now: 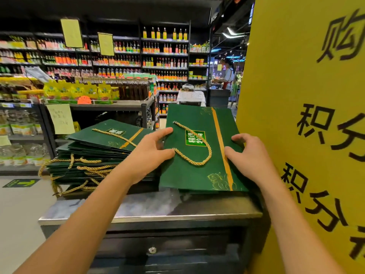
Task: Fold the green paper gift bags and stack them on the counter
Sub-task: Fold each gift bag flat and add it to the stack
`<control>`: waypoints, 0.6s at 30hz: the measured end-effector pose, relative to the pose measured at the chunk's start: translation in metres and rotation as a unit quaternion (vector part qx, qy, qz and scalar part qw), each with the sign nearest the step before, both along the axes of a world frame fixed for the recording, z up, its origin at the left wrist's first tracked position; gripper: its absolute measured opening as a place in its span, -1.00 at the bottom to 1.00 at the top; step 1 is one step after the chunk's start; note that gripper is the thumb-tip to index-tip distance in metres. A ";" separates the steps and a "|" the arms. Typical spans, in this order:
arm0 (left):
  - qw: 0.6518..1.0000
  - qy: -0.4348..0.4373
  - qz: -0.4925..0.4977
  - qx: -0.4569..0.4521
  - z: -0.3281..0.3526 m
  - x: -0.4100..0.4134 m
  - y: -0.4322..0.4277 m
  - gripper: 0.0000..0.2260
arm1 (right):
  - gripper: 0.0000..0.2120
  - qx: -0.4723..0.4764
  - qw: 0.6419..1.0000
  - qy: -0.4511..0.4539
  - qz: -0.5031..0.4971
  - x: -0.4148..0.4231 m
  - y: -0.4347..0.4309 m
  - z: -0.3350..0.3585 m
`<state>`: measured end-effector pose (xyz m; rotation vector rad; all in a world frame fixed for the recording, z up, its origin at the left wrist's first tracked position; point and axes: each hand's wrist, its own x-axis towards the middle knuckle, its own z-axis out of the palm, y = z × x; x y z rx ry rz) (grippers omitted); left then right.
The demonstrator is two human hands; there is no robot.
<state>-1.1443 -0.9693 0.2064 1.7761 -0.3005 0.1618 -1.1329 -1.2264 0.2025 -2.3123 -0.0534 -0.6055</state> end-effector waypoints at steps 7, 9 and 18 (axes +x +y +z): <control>0.987 -0.023 0.047 0.150 0.005 0.072 -0.024 -0.49 | -0.63 -0.104 0.993 0.039 -0.050 0.081 -0.002 0.010; 0.978 -0.031 0.059 0.199 -0.001 0.085 -0.027 -0.48 | -0.63 -0.120 0.990 0.056 -0.043 0.090 -0.003 0.004; 0.961 -0.056 0.105 0.250 -0.008 0.100 -0.038 -0.44 | -0.60 -0.070 0.996 0.048 -0.009 0.111 -0.007 -0.018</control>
